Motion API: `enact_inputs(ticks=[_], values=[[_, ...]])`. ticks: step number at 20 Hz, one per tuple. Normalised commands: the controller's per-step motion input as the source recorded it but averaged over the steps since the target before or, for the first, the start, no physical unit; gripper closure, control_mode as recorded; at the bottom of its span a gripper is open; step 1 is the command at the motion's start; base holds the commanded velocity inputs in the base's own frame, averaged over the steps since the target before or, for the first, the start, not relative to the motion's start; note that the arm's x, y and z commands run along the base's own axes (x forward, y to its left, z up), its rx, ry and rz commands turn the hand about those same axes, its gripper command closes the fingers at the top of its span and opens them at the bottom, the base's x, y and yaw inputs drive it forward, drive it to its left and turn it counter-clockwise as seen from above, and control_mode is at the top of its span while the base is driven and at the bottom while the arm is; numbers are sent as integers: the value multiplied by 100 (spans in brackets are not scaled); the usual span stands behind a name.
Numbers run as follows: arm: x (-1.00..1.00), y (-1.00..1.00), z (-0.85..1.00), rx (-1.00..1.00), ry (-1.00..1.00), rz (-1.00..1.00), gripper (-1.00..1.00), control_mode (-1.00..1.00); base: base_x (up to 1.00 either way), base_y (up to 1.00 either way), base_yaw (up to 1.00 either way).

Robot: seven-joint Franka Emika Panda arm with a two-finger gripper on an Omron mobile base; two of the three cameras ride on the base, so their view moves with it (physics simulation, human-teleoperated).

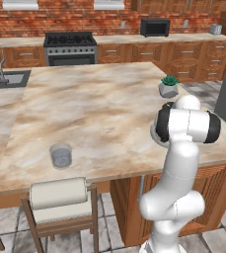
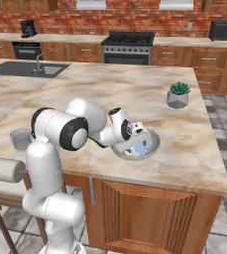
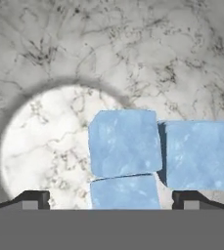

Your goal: There are four ice cubes in the ice bowl. Place two ice cubes in each glass of water.

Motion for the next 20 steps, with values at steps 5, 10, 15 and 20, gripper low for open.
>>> enact_inputs(ticks=[5,10,15,20], values=[[7,-24,-13,0,0,0,-100,-100,0,0,0],[0,-26,-8,0,0,-4,-100,-100,0,0,0],[0,-13,-24,0,5,-3,100,-100,0,0,0],[1,-6,-26,0,13,-1,100,-100,0,0,0]])
